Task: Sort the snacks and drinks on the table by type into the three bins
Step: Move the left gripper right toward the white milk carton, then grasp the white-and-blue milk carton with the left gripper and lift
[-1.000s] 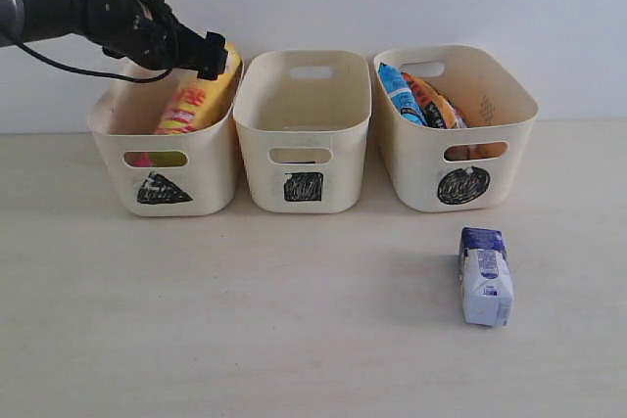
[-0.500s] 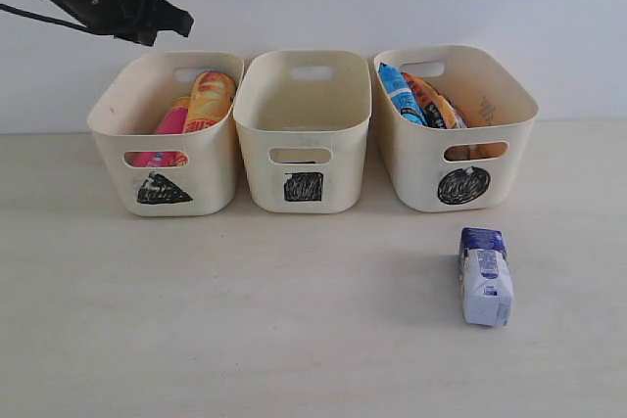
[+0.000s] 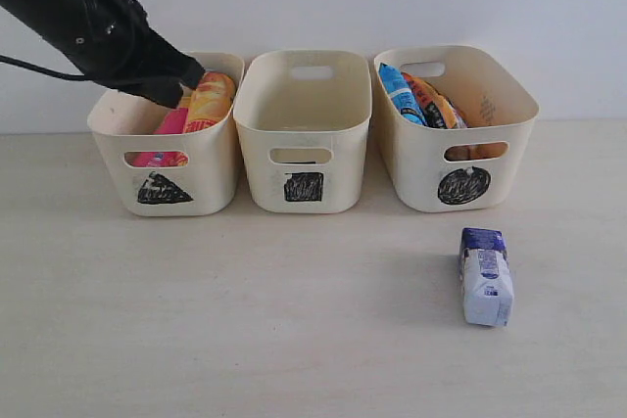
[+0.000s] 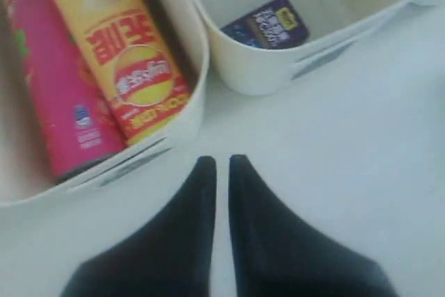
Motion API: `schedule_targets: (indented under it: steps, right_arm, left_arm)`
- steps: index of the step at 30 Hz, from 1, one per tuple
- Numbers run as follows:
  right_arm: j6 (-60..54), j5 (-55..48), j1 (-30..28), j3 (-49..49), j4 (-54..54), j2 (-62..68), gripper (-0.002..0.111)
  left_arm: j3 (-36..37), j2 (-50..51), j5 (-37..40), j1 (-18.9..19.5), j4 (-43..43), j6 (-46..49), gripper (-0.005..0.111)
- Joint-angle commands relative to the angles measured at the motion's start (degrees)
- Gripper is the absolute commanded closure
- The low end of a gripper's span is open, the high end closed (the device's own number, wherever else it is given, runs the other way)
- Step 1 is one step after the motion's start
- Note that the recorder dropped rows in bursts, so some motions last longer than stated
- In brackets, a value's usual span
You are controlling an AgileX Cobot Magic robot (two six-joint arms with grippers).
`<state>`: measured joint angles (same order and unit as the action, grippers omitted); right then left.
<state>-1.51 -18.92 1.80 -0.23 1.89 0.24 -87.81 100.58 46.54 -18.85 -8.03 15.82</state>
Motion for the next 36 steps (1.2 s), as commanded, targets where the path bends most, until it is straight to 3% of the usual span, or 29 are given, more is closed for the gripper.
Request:
schedule_targets:
  steps: [1, 5, 6, 13, 18, 26, 28, 29, 30, 31, 33, 36]
  right_arm:
    - [0.0, 0.3, -0.1, 0.2, -0.1, -0.2, 0.108]
    - [-0.1, 0.3, -0.1, 0.2, -0.1, -0.2, 0.108]
    - [-0.1, 0.3, -0.1, 0.2, -0.1, -0.2, 0.108]
    - [0.1, 0.3, -0.1, 0.2, -0.1, -0.2, 0.108]
    - [0.1, 0.3, -0.1, 0.2, -0.1, -0.2, 0.108]
    - [0.1, 0.3, -0.1, 0.2, -0.1, -0.2, 0.108]
    - [0.1, 0.3, -0.1, 0.2, -0.1, -0.2, 0.108]
    - [0.1, 0.3, -0.1, 0.2, -0.1, -0.2, 0.108]
    - [0.1, 0.3, -0.1, 0.2, -0.1, -0.2, 0.108]
    - [0.1, 0.3, -0.1, 0.2, -0.1, -0.2, 0.108]
    - [0.1, 0.3, -0.1, 0.2, -0.1, -0.2, 0.108]
    - [0.1, 0.3, -0.1, 0.2, -0.1, -0.2, 0.108]
  left_arm:
    - [2.2, -1.4, 0.9, -6.8, -1.6, 1.9, 0.103]
    - [2.2, -1.3, 0.0, -14.6, -1.6, 1.9, 0.103]
    - [2.2, -1.3, -1.4, -18.5, -1.6, 2.1, 0.103]
    - [0.3, 3.1, -5.1, -29.7, -1.6, 0.0, 0.103]
    - [-7.3, 11.1, -0.8, -33.1, -1.2, -2.1, 0.103]
    - [-20.4, 22.9, 3.3, -34.5, -1.6, -3.6, 0.099]
    - [-23.3, 25.9, 2.1, -34.5, -2.3, -3.6, 0.082]
    - [-25.0, 27.6, 1.3, -34.5, -2.9, -3.4, 0.061]
    - [-25.5, 28.2, 1.1, -34.5, -2.9, -3.2, 0.051]
    - [-26.7, 29.8, 0.5, -34.5, -2.9, -2.9, 0.022]
    - [-28.0, 31.8, -0.3, -34.5, -3.9, -1.7, -0.002]
    - [-28.9, 33.5, -5.6, -34.5, -3.6, -8.5, 0.000]
